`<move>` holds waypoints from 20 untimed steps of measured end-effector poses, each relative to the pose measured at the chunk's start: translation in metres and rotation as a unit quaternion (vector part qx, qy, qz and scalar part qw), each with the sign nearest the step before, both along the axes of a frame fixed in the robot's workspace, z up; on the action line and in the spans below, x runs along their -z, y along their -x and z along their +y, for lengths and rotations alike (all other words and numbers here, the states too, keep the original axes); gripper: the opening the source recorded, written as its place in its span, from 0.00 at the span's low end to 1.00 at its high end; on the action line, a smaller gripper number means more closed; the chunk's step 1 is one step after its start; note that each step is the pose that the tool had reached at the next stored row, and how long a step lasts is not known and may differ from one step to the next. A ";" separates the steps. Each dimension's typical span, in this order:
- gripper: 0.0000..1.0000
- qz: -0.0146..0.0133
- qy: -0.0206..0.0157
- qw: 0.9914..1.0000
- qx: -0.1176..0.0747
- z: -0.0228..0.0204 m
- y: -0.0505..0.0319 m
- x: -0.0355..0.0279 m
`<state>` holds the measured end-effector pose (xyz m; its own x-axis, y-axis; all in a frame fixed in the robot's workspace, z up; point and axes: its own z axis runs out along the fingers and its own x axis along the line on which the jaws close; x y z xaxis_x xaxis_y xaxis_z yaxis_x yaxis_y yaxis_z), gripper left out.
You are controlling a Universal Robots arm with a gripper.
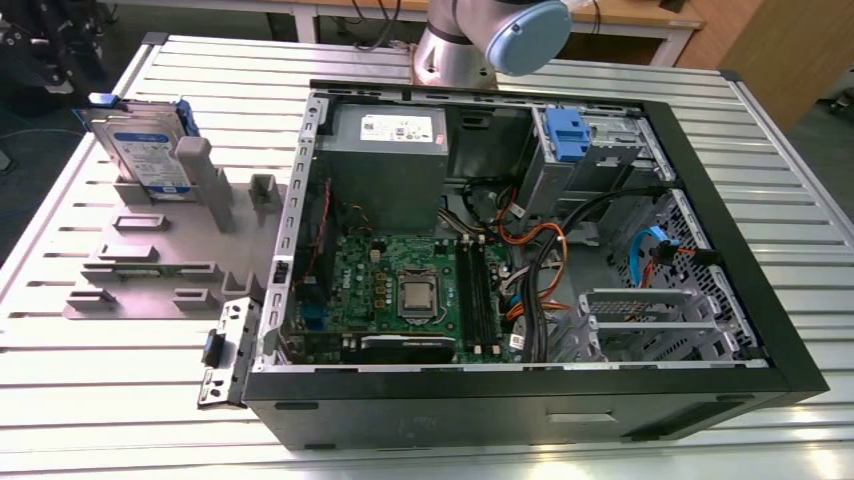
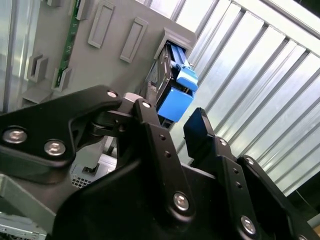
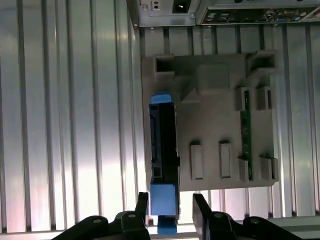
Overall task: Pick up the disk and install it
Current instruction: 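Pick up the disk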
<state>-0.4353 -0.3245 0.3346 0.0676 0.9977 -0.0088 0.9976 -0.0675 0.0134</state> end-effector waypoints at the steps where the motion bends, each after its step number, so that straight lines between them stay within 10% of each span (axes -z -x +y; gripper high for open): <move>1: 0.49 0.000 0.000 1.000 0.000 0.0000 0.0000 0.0019; 20: 0.59 0.000 -0.002 1.000 -0.006 0.0001 0.0000 0.0358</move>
